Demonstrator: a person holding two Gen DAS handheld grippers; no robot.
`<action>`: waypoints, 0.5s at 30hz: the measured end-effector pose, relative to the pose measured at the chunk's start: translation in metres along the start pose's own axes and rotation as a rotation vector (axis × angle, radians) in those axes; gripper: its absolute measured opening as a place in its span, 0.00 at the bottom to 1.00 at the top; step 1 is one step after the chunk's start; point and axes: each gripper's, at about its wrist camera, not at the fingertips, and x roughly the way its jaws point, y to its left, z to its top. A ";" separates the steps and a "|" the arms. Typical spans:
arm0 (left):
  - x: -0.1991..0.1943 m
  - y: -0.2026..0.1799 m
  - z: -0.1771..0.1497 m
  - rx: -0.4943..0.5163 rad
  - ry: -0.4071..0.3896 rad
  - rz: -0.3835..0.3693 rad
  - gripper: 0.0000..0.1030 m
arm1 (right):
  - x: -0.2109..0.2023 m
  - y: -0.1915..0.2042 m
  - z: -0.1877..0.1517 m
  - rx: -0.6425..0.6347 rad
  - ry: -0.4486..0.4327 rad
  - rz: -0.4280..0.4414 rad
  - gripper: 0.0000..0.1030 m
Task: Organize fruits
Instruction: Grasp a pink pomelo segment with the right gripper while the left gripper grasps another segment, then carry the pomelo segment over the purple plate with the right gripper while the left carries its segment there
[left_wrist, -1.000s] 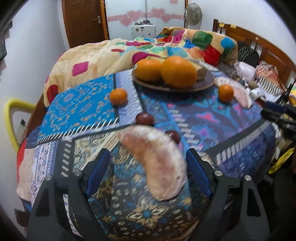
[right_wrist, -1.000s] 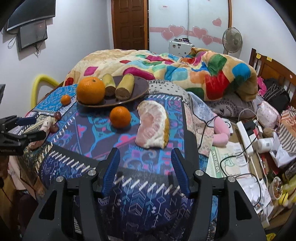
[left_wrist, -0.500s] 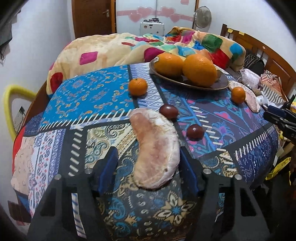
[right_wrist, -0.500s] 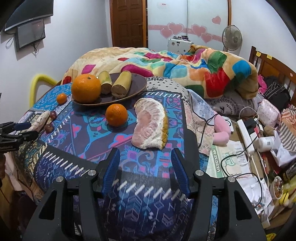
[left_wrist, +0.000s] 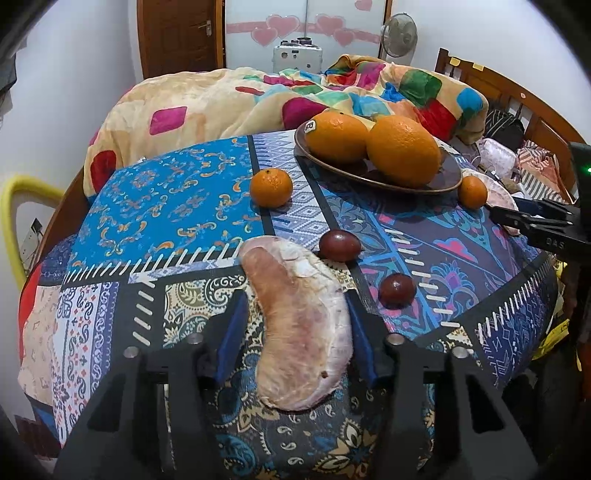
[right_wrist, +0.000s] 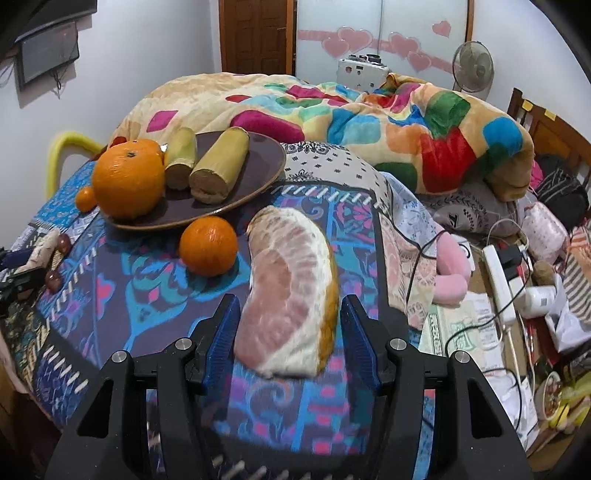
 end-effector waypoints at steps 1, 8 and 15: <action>0.001 0.001 0.001 0.003 0.001 -0.002 0.45 | 0.002 0.000 0.002 -0.002 0.002 0.000 0.52; 0.002 -0.001 0.005 0.035 0.005 -0.001 0.39 | 0.009 0.001 0.009 -0.010 -0.011 -0.018 0.46; -0.005 0.000 0.004 0.036 -0.021 0.004 0.36 | 0.003 0.002 0.005 -0.006 -0.032 -0.034 0.44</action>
